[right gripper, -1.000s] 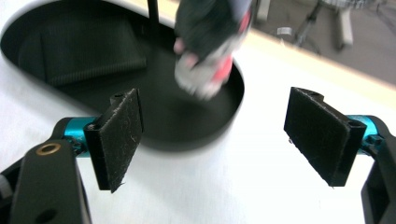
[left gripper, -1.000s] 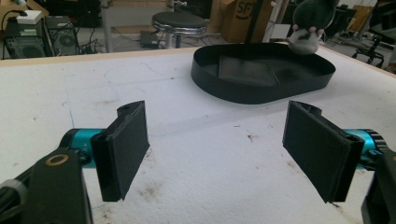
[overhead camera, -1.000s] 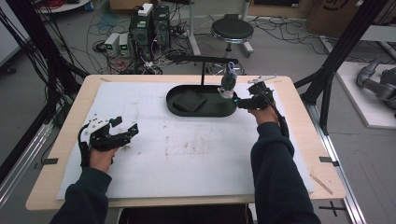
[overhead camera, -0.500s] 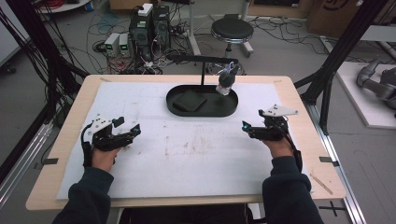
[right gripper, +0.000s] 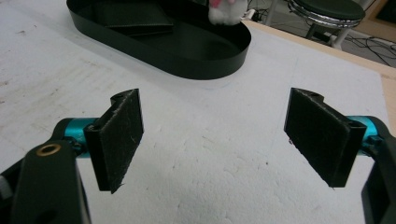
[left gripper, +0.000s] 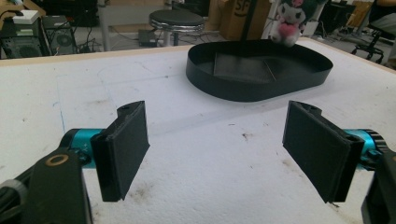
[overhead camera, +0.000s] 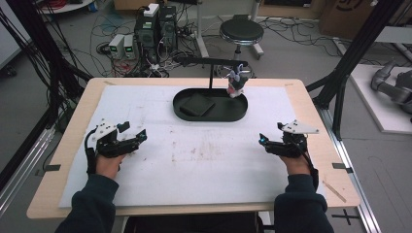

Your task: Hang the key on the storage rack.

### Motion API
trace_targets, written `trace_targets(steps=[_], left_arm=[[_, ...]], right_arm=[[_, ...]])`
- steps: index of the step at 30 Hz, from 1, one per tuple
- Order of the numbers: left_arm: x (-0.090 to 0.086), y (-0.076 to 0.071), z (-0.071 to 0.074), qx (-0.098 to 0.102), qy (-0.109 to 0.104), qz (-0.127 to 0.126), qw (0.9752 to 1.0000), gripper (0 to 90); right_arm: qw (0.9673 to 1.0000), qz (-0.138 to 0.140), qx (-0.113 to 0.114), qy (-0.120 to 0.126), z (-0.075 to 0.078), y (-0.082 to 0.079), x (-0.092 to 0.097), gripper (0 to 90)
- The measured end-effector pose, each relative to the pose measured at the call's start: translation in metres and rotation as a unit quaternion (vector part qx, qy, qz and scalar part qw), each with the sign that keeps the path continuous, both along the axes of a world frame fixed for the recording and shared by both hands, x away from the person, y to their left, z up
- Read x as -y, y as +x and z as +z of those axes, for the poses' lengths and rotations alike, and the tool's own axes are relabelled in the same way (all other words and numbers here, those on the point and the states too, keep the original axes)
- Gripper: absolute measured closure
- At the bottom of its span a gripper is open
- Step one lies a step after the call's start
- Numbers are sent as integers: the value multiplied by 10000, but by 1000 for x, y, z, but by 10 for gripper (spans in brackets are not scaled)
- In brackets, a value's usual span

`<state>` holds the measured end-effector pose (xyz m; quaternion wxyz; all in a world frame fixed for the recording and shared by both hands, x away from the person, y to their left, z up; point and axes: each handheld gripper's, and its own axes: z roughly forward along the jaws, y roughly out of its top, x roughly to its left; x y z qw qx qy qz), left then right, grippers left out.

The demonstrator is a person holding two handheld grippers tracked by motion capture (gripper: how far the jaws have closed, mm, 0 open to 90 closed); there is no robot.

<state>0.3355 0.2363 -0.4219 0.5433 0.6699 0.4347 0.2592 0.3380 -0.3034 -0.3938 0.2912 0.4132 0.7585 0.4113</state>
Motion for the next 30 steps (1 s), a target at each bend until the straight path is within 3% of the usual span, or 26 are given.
trace_targets(steps=[16,30], left_arm=[[1,-1,1,44,42,-62,10000,223],[0,1,-1,8,16,-56,10000,223]], right_arm=[[9995,-53,-163,-271,-10,1,2,201],[9993,-36,-213,-296,-13,1,4,201]])
